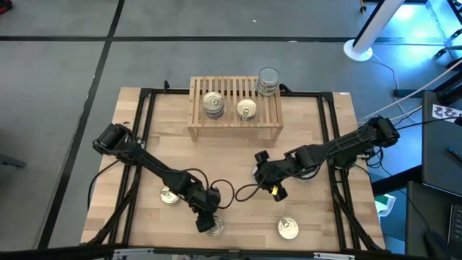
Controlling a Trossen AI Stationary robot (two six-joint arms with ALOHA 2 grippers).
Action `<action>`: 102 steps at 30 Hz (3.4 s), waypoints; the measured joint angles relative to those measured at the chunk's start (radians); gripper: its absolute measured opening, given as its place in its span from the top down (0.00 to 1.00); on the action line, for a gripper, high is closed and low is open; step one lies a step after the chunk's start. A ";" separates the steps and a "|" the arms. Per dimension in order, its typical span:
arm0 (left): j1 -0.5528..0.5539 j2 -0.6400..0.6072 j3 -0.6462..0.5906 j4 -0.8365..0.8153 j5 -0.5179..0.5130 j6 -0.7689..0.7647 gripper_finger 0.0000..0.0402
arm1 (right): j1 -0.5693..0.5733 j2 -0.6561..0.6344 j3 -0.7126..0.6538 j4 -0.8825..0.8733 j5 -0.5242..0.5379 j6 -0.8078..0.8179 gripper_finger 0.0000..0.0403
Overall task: Stack canned seafood by type on shelf
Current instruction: Stack the blue tuna can on top of the blue tuna can on the shelf
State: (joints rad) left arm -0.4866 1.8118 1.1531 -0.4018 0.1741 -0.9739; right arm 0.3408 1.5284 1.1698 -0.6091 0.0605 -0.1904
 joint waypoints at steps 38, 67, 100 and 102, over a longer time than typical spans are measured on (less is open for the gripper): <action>0.037 0.021 -0.055 0.101 -0.002 -0.041 0.98 | 0.048 0.000 0.000 0.112 -0.001 -0.031 0.44; 0.255 0.021 -0.055 0.098 -0.023 -0.005 1.00 | 0.045 0.000 0.000 0.113 -0.001 -0.032 0.44; 0.389 0.022 -0.056 0.093 0.015 0.015 1.00 | 0.046 0.160 0.001 0.174 0.131 -0.237 0.21; 0.393 0.022 -0.056 0.094 0.015 0.017 1.00 | 0.052 0.160 0.001 0.177 0.132 -0.236 0.21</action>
State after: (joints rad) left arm -0.0937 1.8336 1.0973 -0.3078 0.1889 -0.9571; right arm 0.3924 1.6882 1.1706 -0.4325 0.1922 -0.4267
